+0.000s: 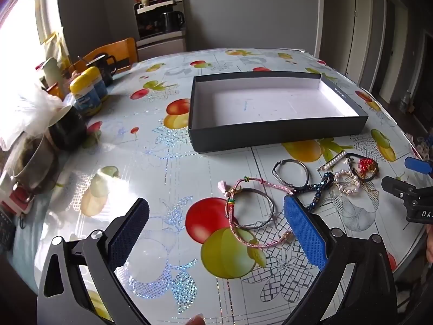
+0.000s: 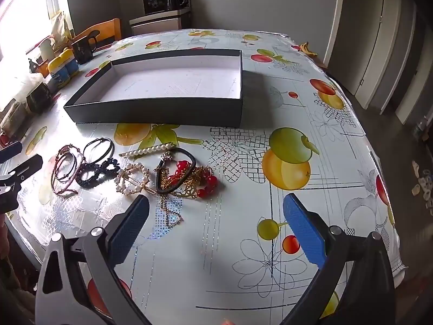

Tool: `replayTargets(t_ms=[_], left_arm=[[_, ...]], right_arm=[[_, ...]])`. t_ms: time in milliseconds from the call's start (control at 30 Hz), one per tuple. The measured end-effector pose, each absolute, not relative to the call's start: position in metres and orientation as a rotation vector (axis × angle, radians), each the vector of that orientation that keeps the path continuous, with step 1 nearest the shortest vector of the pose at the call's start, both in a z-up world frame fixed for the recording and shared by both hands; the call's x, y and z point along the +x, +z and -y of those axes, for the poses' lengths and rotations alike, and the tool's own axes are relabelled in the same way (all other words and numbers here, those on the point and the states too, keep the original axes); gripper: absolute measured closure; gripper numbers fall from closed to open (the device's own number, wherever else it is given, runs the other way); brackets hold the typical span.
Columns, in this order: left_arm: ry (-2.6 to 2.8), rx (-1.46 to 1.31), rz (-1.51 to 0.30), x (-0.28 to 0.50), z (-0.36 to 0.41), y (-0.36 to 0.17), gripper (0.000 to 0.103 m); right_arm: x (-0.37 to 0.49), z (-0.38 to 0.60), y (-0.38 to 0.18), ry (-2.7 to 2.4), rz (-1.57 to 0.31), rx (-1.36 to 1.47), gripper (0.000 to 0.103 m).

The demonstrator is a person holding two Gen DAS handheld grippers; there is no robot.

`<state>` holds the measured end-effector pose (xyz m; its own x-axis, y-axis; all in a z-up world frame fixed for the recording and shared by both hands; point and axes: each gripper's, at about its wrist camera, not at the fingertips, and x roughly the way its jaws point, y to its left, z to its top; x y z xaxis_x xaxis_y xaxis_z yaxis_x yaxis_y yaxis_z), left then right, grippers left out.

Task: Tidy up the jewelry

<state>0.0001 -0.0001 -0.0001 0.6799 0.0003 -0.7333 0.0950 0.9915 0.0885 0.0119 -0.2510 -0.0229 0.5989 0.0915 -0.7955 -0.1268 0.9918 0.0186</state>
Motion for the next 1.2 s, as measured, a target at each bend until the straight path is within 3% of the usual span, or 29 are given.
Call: replayTargets(t_ms=[1000,1200], left_arm=[[-0.079,0.099,-0.787,-0.003,-0.002,0.001,0.002],[-0.12,0.135,-0.874,0.004,0.003,-0.01,0.002]], right_arm=[[0.007,0.252,-0.018,0.145,-0.844,-0.055,0.005],[0.005,0.251,-0.015,0.161,-0.805,-0.157,0.005]])
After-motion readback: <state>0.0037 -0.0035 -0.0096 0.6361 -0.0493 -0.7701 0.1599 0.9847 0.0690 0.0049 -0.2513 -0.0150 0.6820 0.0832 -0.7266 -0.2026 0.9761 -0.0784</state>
